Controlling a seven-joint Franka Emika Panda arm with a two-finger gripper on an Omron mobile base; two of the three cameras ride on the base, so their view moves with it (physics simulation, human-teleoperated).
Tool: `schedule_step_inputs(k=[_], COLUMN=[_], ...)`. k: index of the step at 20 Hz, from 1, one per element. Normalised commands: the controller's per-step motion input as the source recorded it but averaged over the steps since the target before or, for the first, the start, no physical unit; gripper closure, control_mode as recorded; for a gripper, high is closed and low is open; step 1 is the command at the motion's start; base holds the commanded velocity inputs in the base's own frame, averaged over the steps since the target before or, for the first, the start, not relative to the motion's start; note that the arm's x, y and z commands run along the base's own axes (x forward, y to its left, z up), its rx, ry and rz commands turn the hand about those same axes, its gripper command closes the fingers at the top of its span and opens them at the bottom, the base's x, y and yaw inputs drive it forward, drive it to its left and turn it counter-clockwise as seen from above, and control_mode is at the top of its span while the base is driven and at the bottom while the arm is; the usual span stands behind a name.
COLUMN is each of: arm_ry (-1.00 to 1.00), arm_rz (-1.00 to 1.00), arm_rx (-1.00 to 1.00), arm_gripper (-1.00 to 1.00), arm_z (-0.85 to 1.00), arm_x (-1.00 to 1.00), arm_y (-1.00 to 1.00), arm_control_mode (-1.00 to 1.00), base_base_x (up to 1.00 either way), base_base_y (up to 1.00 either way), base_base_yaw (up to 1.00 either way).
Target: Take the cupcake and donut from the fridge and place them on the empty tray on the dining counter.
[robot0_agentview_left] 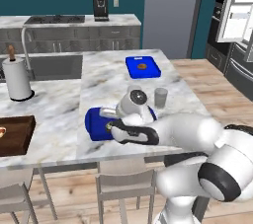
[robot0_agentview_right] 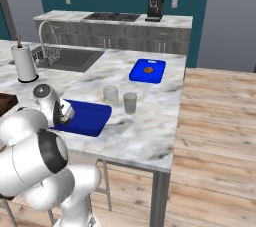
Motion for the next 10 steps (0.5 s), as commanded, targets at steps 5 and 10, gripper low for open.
schedule_step_inputs(k=[5, 10], arm_ry=[-0.02, -0.04], arm_rz=[0.12, 0.11], arm_rx=[-0.15, -0.34], arm_gripper=[-1.0, -1.0], arm_z=[1.0, 1.0], arm_x=[-1.0, -0.84], arm_y=[-0.35, -0.56], arm_control_mode=[-1.0, -1.0], base_base_x=[0.0, 0.0], base_base_y=[0.0, 0.0], base_base_yaw=[0.0, 0.0])
